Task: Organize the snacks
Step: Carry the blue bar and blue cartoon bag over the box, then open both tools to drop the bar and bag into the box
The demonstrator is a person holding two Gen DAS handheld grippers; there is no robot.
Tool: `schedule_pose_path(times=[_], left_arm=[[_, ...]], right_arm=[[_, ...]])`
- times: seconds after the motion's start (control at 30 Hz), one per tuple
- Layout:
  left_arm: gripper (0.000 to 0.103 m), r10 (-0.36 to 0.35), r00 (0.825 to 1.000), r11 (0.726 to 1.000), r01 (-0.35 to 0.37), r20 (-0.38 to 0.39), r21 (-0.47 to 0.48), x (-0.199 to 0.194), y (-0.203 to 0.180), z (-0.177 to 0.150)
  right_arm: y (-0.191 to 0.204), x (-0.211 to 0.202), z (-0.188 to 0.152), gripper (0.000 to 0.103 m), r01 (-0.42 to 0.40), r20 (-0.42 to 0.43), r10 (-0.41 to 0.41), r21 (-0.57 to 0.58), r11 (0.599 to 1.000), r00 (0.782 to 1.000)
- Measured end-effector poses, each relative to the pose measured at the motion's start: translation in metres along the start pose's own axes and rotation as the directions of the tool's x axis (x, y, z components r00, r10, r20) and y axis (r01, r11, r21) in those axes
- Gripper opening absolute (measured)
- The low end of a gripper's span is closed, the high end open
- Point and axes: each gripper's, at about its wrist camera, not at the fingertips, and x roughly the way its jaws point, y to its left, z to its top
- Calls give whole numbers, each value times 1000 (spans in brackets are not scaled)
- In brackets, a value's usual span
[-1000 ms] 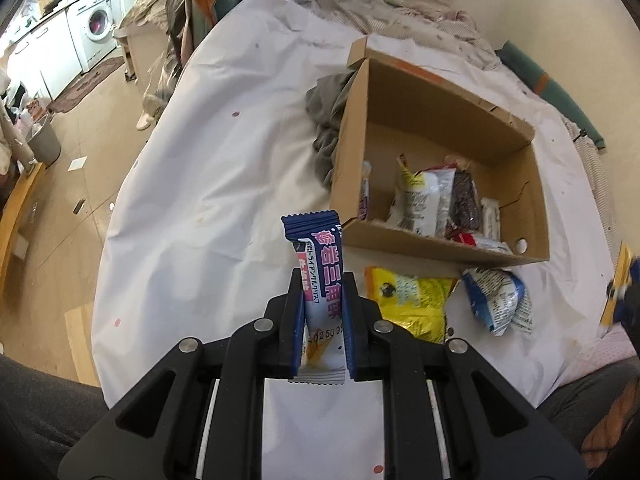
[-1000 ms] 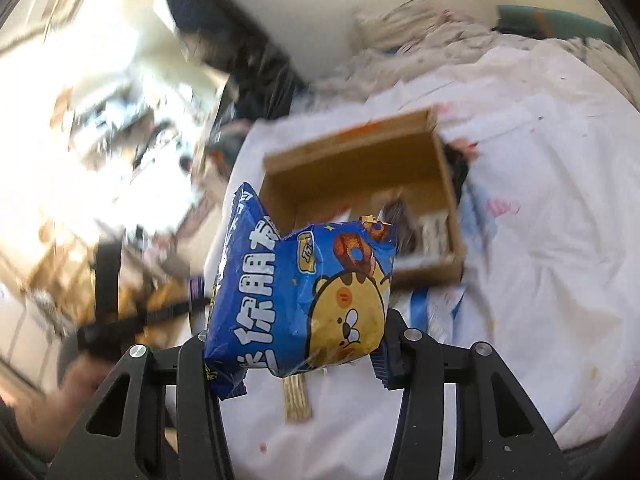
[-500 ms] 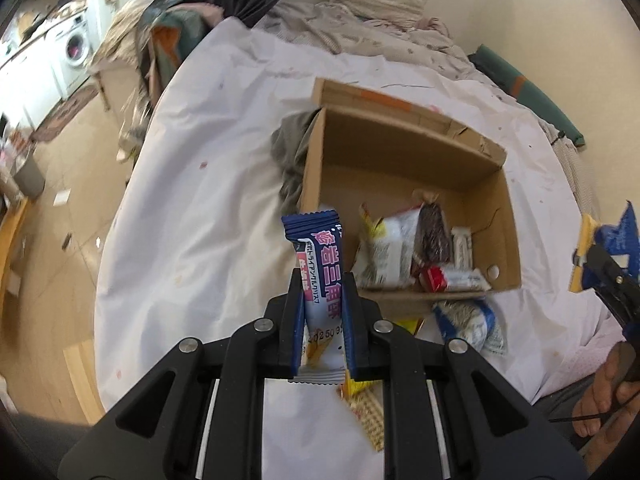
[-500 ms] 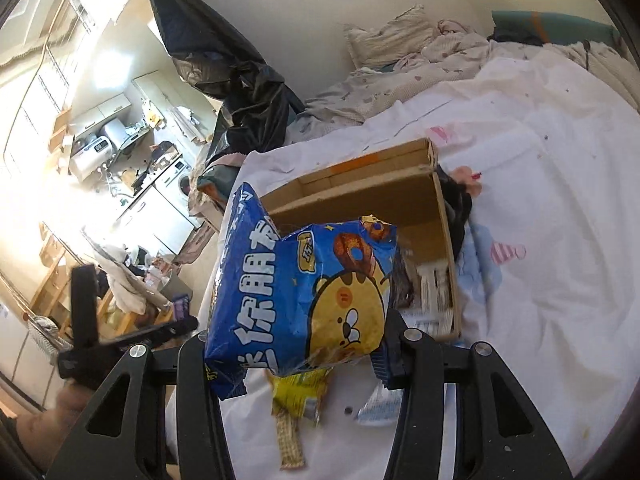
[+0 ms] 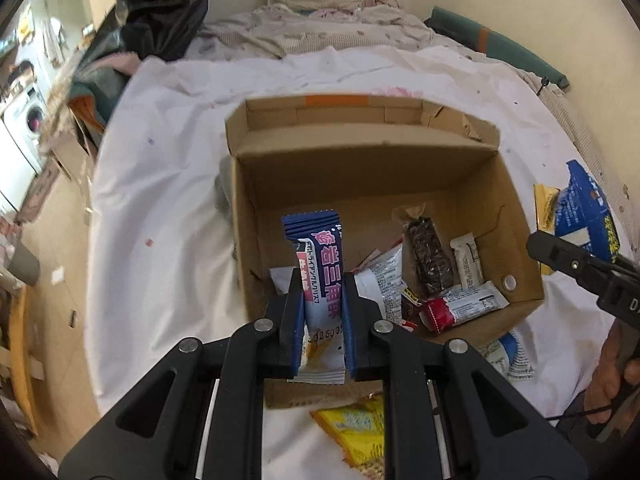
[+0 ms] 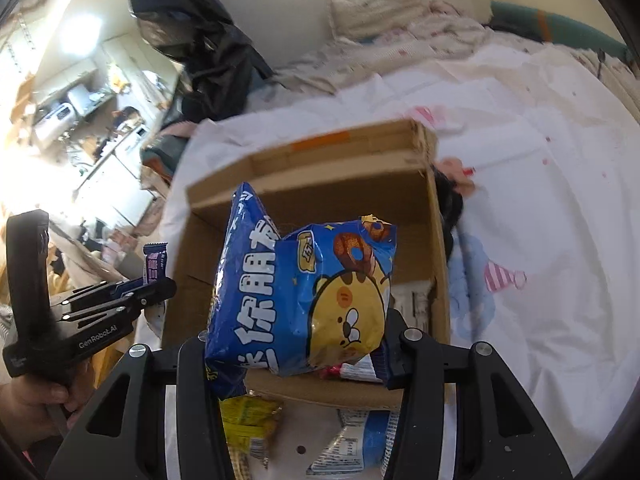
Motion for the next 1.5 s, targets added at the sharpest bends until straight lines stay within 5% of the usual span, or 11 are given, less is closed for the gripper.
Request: schedule_pose_path(times=[0.17, 0.57, 1.23, 1.3, 1.4, 1.47, 1.5], left_arm=[[13, -10, 1000, 996, 11, 15, -86, 12, 13, -4], [14, 13, 999, 1000, -12, 49, -27, 11, 0, -5], [15, 11, 996, 999, -7, 86, -40, -2, 2, -3], [18, 9, 997, 999, -5, 76, -51, -1, 4, -3], [50, -6, 998, 997, 10, 62, -75, 0, 7, -3], [79, -9, 998, 995, 16, 66, -99, -3, 10, -3], [83, -10, 997, 994, 18, 72, -105, -4, 11, -3]], right_arm=[[2, 15, -3, 51, 40, -56, -41, -30, 999, 998], [-5, 31, -9, 53, 61, -138, -60, 9, 998, 989], [-10, 36, -10, 56, 70, -151, -63, 46, 996, 987], [-14, 37, -10, 63, 59, -156, -46, 78, 995, 987], [-22, 36, -9, 85, 14, -145, 7, 143, 990, 989], [-25, 34, -8, 98, -8, -126, 30, 168, 986, 992], [-26, 33, -8, 100, -15, -120, 36, 174, 985, 992]])
